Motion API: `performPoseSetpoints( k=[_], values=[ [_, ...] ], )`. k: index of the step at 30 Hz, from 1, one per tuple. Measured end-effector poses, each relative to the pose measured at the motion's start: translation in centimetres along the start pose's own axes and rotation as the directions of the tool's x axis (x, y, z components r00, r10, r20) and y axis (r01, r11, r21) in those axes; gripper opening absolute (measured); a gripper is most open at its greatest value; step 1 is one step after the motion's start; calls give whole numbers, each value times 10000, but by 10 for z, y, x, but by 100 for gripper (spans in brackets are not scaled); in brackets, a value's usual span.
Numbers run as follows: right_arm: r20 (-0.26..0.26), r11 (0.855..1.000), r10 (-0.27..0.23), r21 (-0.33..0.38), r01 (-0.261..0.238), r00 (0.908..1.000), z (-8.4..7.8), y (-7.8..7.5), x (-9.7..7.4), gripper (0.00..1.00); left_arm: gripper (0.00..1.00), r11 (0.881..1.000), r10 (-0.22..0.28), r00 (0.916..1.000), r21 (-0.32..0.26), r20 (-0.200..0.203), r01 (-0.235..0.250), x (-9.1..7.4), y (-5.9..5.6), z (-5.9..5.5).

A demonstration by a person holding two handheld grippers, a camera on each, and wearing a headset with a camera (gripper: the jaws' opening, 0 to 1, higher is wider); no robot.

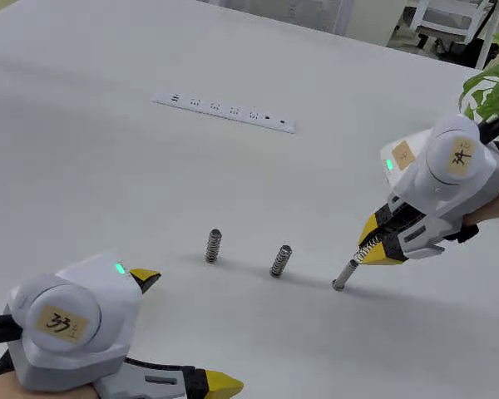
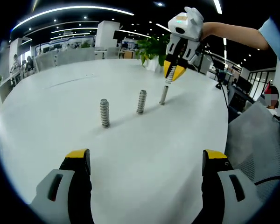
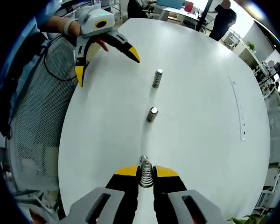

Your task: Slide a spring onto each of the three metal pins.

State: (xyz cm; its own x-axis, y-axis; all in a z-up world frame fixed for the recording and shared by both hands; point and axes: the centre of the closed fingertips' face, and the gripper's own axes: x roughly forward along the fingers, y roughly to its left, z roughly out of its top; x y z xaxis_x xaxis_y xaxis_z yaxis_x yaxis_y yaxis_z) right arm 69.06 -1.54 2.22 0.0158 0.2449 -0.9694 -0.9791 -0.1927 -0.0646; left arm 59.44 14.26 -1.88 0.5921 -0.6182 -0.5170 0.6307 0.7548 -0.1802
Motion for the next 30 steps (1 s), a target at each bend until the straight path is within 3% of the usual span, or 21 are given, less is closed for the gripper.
performPoseSetpoints(
  k=[23, 30],
  values=[
    [-392, 9991, 330, -252, -340, 9987, -9, -2, 14, 7, 99, 9997, -34, 10000, -244, -64, 33, 3, -1, -7],
    [-490, 9984, 443, -326, -459, 9978, -8, 6, 20, 7, 98, 9995, -26, 10000, -310, -85, 24, 3, -2, -8]
  ],
)
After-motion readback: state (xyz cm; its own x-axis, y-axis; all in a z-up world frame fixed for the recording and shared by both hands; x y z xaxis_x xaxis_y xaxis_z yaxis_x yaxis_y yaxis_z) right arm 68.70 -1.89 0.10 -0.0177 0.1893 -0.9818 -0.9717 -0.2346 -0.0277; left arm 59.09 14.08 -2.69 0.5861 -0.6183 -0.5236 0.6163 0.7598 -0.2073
